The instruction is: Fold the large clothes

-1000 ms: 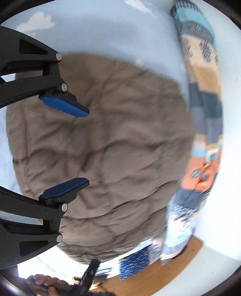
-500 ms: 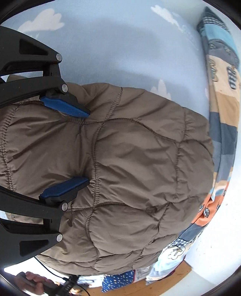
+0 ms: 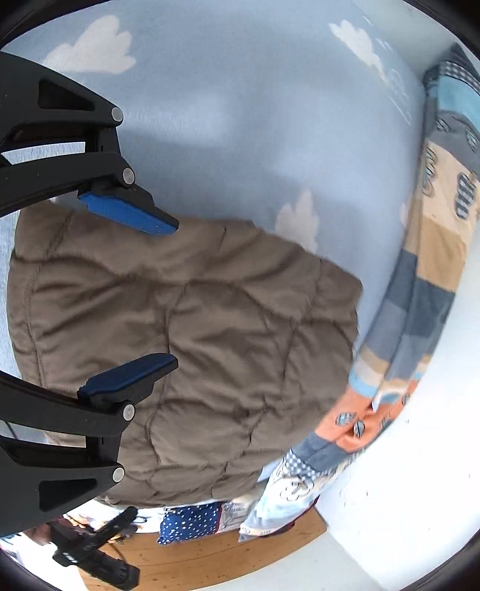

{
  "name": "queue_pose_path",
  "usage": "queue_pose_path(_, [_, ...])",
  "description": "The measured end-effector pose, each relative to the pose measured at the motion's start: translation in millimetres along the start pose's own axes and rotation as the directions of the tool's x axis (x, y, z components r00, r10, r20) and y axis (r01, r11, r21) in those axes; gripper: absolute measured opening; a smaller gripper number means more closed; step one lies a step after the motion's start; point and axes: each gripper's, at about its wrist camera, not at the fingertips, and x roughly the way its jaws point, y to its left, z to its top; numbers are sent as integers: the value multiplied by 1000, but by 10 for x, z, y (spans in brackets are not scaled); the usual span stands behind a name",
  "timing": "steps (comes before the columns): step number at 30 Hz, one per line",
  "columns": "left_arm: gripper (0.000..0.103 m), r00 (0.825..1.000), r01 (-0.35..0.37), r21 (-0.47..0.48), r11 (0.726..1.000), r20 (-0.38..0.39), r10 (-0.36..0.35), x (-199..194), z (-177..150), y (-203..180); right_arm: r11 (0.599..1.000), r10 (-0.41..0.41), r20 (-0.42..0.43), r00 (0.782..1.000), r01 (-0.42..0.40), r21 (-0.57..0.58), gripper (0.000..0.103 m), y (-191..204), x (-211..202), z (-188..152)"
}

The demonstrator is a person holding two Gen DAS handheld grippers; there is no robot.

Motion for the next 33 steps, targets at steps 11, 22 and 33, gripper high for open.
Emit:
queue_pose_path(11, [73, 990, -107, 24, 994, -86, 108, 452, -142, 56, 990, -7, -176, 984, -18, -143, 41, 373, 623, -248])
queue_pose_path(22, [72, 992, -121, 27, 992, 33, 120, 80, -51, 12, 989, 2, -144, 990, -23, -146, 43, 478, 478, -222])
queue_pose_path(33, [73, 928, -318, 191, 929, 262, 265, -176, -257, -365, 965, 127, -73, 989, -140, -223, 44, 766, 277, -228])
